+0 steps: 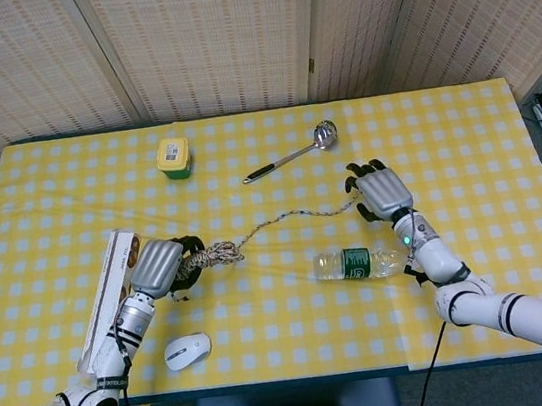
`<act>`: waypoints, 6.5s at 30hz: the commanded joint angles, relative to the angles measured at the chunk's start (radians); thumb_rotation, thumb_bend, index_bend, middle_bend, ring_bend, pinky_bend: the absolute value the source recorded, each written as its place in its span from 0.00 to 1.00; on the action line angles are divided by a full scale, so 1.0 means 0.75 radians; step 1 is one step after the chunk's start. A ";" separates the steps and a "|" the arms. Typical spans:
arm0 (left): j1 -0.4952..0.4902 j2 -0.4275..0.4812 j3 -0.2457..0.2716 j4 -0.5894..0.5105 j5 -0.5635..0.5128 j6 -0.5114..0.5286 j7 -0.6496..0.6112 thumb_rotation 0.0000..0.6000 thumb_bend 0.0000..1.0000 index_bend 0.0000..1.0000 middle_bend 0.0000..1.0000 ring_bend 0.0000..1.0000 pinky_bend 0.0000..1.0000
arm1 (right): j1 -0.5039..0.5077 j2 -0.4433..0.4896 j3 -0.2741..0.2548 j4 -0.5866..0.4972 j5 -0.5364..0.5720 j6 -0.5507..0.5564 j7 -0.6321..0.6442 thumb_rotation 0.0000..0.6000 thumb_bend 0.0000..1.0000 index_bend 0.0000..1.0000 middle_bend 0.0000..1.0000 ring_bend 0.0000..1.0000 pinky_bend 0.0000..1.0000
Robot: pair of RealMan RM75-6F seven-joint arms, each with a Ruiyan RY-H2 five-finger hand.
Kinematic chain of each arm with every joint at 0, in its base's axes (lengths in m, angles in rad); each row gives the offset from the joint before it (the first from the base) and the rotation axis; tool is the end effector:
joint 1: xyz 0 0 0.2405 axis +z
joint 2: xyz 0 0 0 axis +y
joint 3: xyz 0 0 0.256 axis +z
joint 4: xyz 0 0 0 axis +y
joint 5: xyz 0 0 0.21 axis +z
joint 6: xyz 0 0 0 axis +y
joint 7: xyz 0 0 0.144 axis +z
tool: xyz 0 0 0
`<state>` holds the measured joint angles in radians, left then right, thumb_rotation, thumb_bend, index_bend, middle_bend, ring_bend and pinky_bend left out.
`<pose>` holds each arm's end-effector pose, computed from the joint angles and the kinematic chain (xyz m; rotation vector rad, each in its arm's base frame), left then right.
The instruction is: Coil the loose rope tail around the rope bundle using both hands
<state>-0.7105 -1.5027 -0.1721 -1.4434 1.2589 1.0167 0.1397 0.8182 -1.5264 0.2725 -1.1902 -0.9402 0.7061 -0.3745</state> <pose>-0.1564 0.3490 0.0089 -1.8230 -0.9475 -1.0716 -0.1909 -0.4190 0.0139 1.7786 -0.9547 0.6850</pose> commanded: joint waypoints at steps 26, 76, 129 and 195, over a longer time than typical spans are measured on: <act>0.006 -0.013 0.012 0.029 -0.023 -0.031 -0.003 1.00 0.54 0.62 0.66 0.60 0.70 | 0.202 -0.362 -0.051 0.498 0.199 -0.147 -0.064 1.00 0.49 0.45 0.17 0.18 0.12; 0.016 -0.046 0.021 0.097 -0.027 -0.052 -0.025 1.00 0.56 0.62 0.66 0.59 0.70 | 0.207 -0.475 -0.017 0.678 0.112 -0.166 -0.021 1.00 0.40 0.58 0.27 0.21 0.15; -0.117 -0.066 -0.132 -0.336 -0.195 0.002 0.211 1.00 0.64 0.61 0.66 0.59 0.67 | 0.068 -0.013 0.209 -0.759 -0.086 0.407 0.208 1.00 0.56 0.69 0.48 0.52 0.48; 0.134 0.301 -0.641 -0.488 -0.700 -0.539 -0.915 1.00 0.64 0.60 0.66 0.60 0.66 | -0.195 0.262 -0.126 -0.749 -0.423 0.300 0.789 1.00 0.61 0.73 0.50 0.53 0.51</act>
<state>-0.6228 -1.2908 -0.6493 -1.7958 0.6998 0.6316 -0.5255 0.6608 -1.3197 0.1615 -1.7613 -1.2762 0.9426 0.2220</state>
